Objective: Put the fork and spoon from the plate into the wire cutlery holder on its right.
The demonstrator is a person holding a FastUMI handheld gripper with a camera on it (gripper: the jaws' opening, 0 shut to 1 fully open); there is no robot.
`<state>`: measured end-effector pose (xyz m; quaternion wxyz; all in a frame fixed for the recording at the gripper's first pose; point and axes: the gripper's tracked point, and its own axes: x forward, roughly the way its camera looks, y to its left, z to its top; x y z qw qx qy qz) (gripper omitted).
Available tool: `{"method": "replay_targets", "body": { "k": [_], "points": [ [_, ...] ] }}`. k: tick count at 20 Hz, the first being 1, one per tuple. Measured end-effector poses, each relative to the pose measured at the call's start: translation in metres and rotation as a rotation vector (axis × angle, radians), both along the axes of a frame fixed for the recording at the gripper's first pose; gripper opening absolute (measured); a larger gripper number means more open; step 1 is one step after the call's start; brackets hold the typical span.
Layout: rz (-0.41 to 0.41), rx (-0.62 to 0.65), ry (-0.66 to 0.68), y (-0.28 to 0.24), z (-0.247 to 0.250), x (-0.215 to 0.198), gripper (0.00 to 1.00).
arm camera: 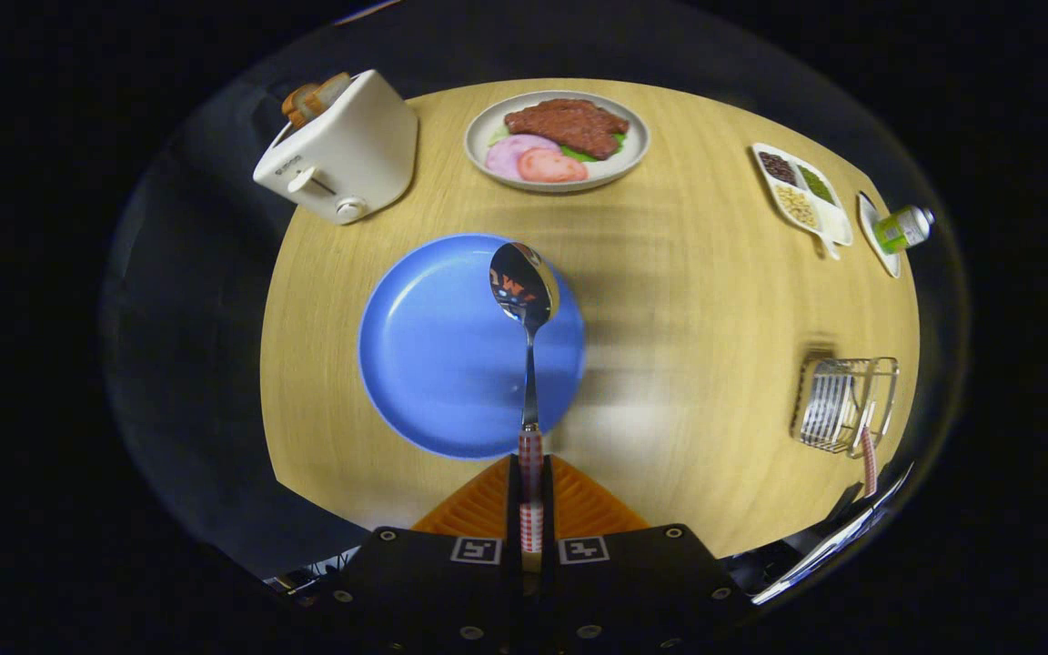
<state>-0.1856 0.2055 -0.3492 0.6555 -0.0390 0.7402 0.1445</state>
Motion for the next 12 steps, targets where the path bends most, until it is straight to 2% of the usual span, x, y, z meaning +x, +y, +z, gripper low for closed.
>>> {"method": "replay_targets", "body": {
  "k": [7, 10, 12],
  "points": [
    [-0.054, -0.106, -0.059, -0.148, 0.047, 0.022, 0.09],
    [-0.092, -0.114, -0.044, -0.19, 0.062, 0.022, 0.08],
    [-0.088, -0.111, -0.03, -0.213, 0.07, 0.019, 0.08]
  ]
}}
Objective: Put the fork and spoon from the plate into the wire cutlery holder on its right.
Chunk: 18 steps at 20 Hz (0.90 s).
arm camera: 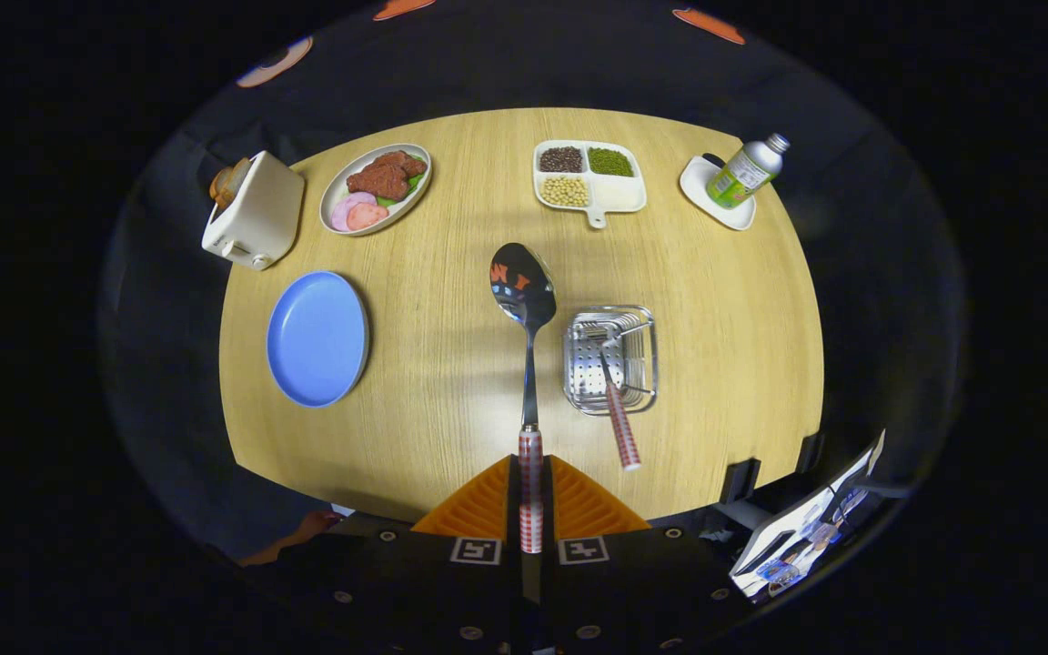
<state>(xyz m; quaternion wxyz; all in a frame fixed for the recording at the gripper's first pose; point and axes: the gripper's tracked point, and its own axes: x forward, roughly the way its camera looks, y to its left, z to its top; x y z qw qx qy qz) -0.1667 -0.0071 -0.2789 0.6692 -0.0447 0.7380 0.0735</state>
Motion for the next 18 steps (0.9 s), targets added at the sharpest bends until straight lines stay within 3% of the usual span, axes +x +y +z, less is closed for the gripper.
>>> {"method": "replay_targets", "body": {
  "k": [9, 18],
  "points": [
    [0.143, -0.061, 0.093, -0.082, -0.016, -0.009, 0.08],
    [0.268, 0.001, 0.27, -0.079, -0.039, -0.021, 0.08]
  ]
}}
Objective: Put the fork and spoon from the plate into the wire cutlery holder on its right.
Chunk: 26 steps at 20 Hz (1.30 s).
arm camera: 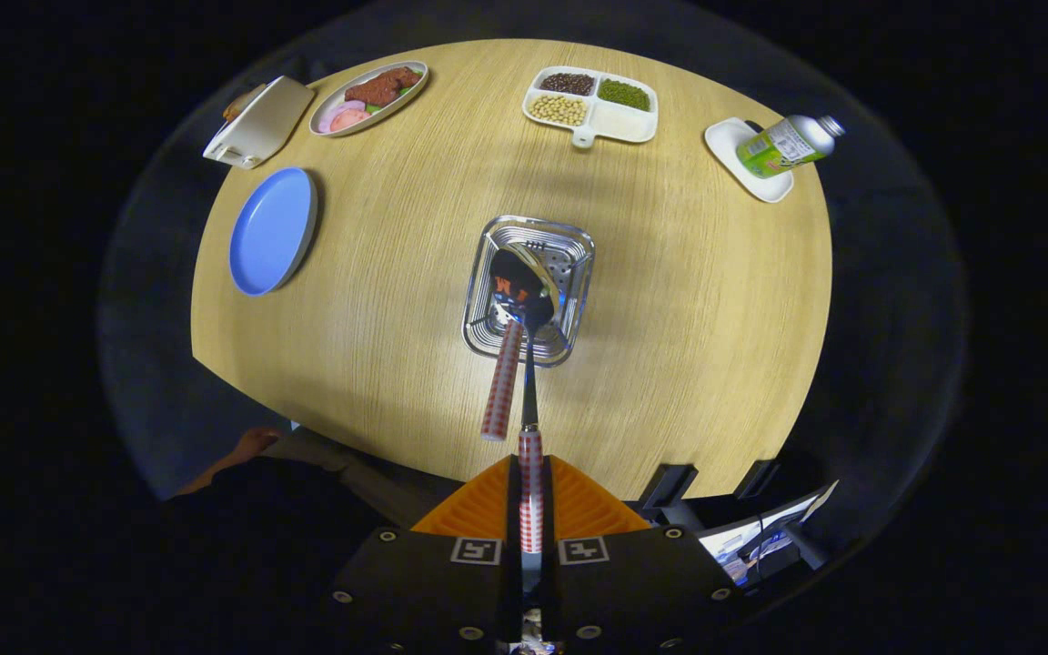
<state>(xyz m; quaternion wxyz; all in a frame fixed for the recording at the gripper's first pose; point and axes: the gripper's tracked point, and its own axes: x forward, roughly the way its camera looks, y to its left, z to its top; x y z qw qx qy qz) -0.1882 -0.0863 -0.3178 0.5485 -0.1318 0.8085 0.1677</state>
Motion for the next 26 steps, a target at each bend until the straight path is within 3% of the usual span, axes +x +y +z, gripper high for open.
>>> {"method": "replay_targets", "body": {
  "k": [10, 16, 23, 26],
  "points": [
    [0.01, -0.03, 0.129, -0.003, -0.018, 0.008, 0.09],
    [-0.091, -0.009, 0.116, 0.013, -0.024, 0.023, 0.12],
    [-0.245, 0.053, -0.013, 0.022, -0.005, 0.057, 0.17],
    [-0.314, 0.117, -0.125, 0.035, 0.013, 0.081, 0.31]
  ]
}}
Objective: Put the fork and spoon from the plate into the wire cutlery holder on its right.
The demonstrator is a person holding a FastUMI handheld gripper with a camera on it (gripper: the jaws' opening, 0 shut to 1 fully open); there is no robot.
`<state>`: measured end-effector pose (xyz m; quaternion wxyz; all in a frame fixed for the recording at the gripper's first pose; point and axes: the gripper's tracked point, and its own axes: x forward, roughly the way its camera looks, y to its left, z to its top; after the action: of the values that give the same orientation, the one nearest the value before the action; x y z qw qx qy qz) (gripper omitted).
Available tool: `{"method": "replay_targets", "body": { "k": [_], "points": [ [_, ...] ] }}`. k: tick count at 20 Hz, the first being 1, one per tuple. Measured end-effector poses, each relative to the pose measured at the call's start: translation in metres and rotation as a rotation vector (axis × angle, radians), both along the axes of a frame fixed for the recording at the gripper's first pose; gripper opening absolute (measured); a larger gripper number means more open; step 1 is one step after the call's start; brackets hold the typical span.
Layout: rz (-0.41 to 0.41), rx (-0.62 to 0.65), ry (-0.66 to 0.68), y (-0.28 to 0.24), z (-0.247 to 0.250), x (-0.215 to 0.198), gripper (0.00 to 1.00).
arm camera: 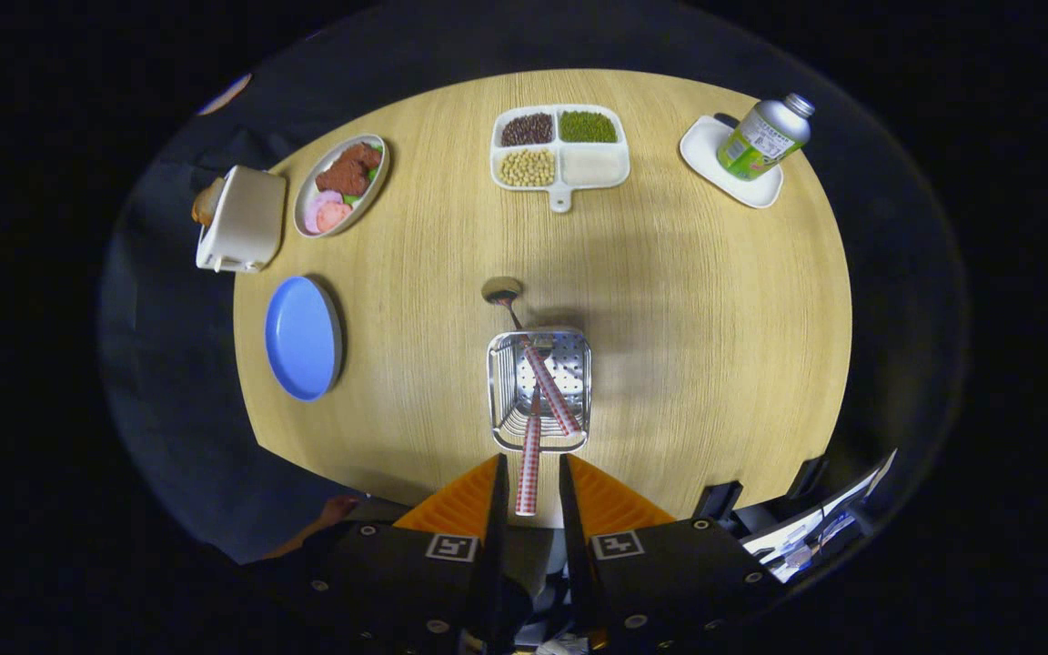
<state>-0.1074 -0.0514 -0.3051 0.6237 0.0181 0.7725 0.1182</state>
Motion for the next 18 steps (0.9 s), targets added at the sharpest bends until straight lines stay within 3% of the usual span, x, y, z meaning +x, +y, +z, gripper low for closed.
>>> {"method": "replay_targets", "body": {
  "k": [4, 10, 18],
  "points": [
    [-0.065, 0.06, -0.185, 0.015, 0.027, 0.027, 0.5],
    [-0.136, 0.126, -0.581, 0.03, 0.082, 0.084, 0.8],
    [-0.203, 0.161, -1.09, 0.03, 0.175, 0.131, 0.87]
  ]
}}
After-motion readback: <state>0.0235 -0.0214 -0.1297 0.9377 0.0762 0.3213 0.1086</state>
